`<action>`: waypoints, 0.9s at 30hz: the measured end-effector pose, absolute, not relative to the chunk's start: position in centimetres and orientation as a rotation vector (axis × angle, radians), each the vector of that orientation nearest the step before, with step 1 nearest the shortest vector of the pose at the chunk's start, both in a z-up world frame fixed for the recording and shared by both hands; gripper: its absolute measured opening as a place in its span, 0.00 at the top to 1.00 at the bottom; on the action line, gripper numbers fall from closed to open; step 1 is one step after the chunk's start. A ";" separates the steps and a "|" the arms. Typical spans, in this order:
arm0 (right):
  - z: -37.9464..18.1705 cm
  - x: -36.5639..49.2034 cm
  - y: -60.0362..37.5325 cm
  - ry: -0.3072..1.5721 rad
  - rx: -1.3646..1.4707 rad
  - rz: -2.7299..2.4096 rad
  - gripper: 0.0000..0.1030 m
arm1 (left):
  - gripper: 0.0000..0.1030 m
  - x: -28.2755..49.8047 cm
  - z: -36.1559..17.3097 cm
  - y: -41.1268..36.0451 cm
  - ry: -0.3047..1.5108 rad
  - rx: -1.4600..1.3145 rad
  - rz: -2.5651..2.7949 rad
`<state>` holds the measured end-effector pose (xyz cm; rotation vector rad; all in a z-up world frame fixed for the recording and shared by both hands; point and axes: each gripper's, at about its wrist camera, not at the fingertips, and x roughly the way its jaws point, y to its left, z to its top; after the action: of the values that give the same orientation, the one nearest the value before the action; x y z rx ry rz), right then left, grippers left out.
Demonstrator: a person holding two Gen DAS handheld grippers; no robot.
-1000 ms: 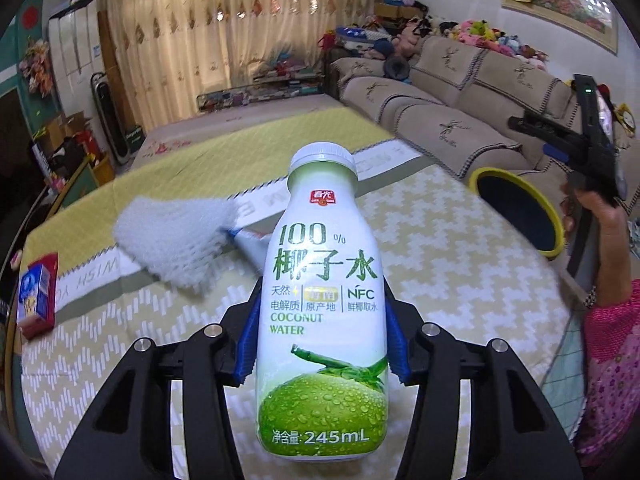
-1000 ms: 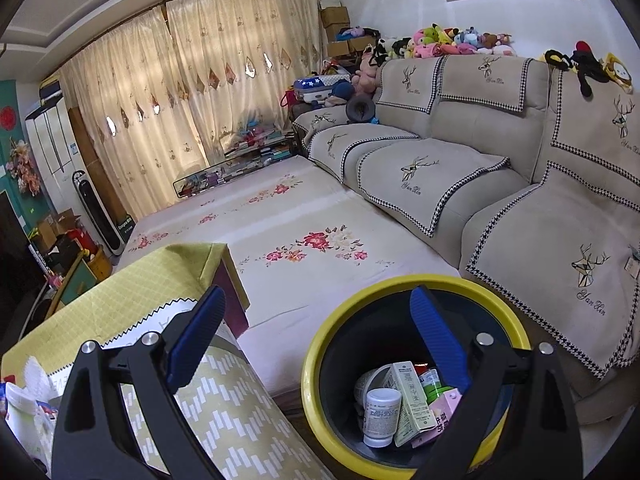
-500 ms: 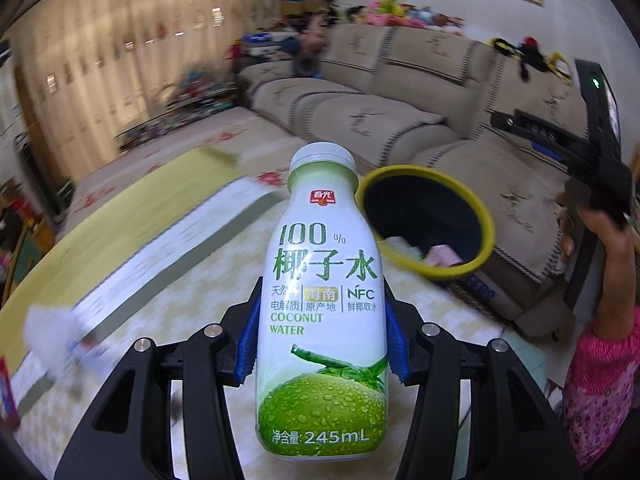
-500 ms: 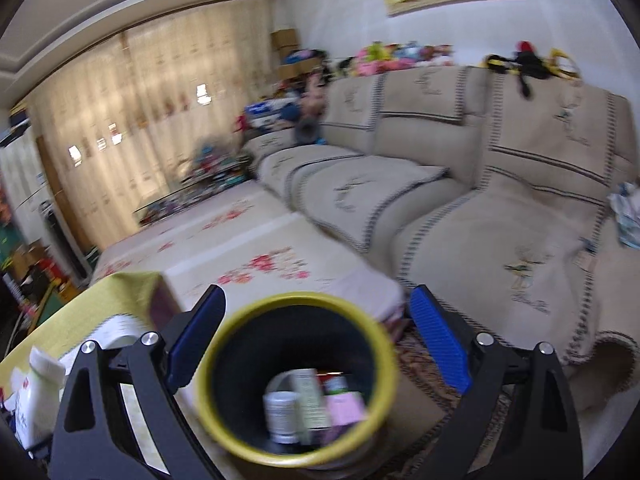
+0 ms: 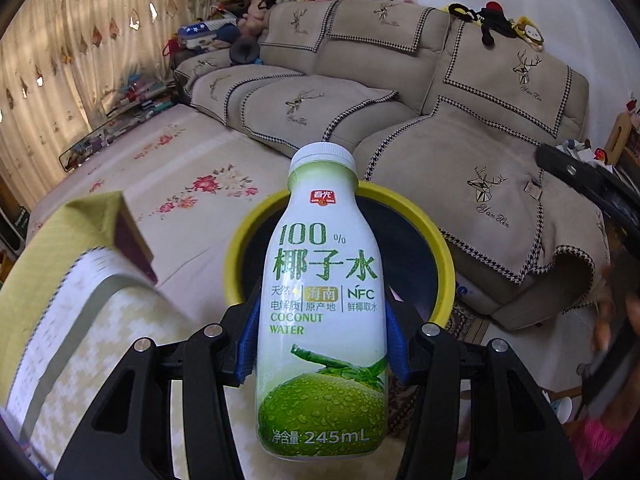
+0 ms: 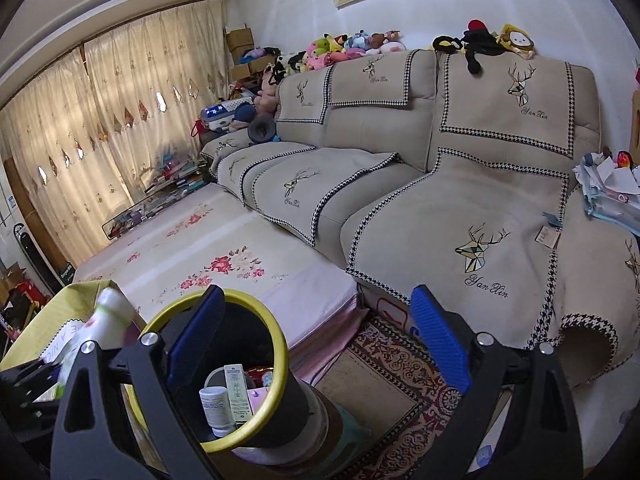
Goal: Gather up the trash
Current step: 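Grasp the coconut-water bottle with the left tool and drop it into the bin, then grasp the squeezed white tube with the right tool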
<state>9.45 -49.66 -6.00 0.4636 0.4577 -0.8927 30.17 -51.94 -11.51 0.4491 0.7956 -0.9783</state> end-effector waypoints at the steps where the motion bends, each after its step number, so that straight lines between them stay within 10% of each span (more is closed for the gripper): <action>1: -6.2 9.4 -49.8 0.461 0.465 -0.892 0.13 | 0.50 30.5 -11.8 -52.8 0.800 0.450 -0.978; 12: -6.7 10.4 -49.6 0.486 0.462 -0.874 0.13 | 0.24 32.6 -10.1 -52.8 0.710 0.340 -0.911; 27: -6.4 18.4 -42.2 0.533 0.364 -0.676 0.13 | 0.10 33.4 -4.5 -18.4 0.515 0.063 -0.482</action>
<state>18.40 -42.19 -6.39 0.3636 0.5326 -0.6760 33.38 -18.38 -4.54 0.0626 0.5153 -0.4823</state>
